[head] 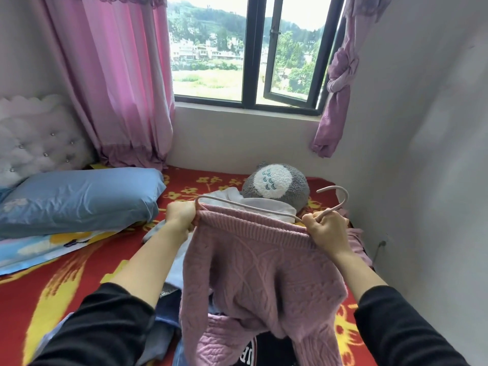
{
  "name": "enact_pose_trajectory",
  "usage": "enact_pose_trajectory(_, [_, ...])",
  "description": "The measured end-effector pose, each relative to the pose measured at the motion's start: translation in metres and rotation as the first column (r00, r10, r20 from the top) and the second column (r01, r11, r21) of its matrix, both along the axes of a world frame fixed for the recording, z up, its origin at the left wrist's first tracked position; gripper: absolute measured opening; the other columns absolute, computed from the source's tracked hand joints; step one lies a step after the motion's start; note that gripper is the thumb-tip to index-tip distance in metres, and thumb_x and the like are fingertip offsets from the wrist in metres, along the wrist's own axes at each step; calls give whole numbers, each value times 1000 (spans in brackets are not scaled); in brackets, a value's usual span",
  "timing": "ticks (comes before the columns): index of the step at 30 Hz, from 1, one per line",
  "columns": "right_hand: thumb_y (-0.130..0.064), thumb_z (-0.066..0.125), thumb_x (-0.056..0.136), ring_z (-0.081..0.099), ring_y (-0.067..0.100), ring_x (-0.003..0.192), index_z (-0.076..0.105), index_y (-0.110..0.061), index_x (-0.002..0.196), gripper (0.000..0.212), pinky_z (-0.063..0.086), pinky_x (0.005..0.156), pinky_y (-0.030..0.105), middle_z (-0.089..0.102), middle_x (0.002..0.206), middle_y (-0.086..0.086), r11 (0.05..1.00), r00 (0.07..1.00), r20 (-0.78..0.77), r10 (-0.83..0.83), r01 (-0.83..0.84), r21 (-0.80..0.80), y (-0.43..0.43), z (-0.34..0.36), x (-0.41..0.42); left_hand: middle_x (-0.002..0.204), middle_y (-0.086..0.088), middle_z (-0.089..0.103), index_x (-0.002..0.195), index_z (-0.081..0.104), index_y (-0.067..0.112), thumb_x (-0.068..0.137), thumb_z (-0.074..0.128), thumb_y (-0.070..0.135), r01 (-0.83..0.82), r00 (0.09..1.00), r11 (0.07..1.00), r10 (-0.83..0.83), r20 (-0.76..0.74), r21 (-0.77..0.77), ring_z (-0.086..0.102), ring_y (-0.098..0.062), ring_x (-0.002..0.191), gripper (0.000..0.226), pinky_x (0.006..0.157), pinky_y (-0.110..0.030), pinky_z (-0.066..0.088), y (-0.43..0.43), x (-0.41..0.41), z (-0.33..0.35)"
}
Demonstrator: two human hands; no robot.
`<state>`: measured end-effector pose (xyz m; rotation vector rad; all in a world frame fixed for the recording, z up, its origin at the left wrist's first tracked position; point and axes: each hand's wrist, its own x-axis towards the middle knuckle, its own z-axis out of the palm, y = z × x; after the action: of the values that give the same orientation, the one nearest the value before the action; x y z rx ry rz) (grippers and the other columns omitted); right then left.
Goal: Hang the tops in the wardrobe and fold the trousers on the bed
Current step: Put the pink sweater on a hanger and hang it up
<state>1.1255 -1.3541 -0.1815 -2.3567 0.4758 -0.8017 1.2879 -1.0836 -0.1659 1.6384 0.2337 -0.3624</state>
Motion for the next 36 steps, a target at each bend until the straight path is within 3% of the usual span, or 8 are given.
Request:
enact_pose_trajectory(3, [-41,46,74,52,17,45,56,-4,44,49,44,62,38,52,40,5,1000,1000,16,24,-24,20,7,4,-2,59,-10,54,63,63,6,81,46,2,152,928,893,-277,250,424,56,-27,53,25,49,-30,49,9,2,1])
enact_pose_trajectory(7, [-24,57,91,60,9,52,66,-7,52,44,46,60,27,66,51,2,963,984,-24,175,-166,211,23,10,4,69,-15,61,64,58,5,87,42,1,263,874,749,-452,179,609,67,-30,64,28,54,-37,58,16,-2,3])
enact_pose_trajectory(14, [-37,54,81,59,10,51,64,-14,48,43,47,65,32,63,50,4,952,979,-103,178,-144,270,32,-3,7,67,-14,62,91,56,3,99,34,6,262,949,959,-276,-155,-106,62,-25,64,24,58,-39,57,11,-14,-26])
enact_pose_trajectory(17, [-49,45,71,61,17,54,63,-11,47,49,49,75,42,61,46,2,971,997,-78,7,11,239,24,-7,11,54,-6,65,83,56,7,100,29,8,113,943,880,-242,-230,-462,63,-19,61,32,57,-35,54,0,-31,-25])
enact_pose_trajectory(20, [-45,46,72,60,17,49,61,-10,42,49,51,73,41,59,42,3,974,997,-60,-55,67,218,12,-3,7,79,-13,67,96,58,5,84,46,26,34,911,736,-301,-283,-677,65,-27,73,27,68,-38,55,-3,-36,-20])
enact_pose_trajectory(25, [-33,52,82,54,8,43,57,-19,37,47,49,64,38,56,39,-2,993,997,-78,-21,30,112,-4,-5,-7,99,-13,62,103,62,13,76,63,59,88,902,757,-336,-270,-648,62,-33,87,53,78,-46,52,-8,-24,-16])
enact_pose_trajectory(33, [-19,59,90,56,3,56,67,-17,49,41,45,65,31,64,53,-5,961,996,-84,29,-4,278,-2,-16,-22,75,0,64,92,63,18,87,63,22,171,909,831,-341,-241,-529,60,-18,71,6,65,-37,53,-2,-3,-9])
enact_pose_trajectory(36, [-28,63,91,51,5,53,66,-15,52,42,41,59,32,60,50,-4,967,986,-104,127,-100,232,2,-8,-32,85,-4,66,113,64,13,89,62,12,311,929,905,-354,-108,-290,62,-16,74,24,58,-31,56,9,5,-10])
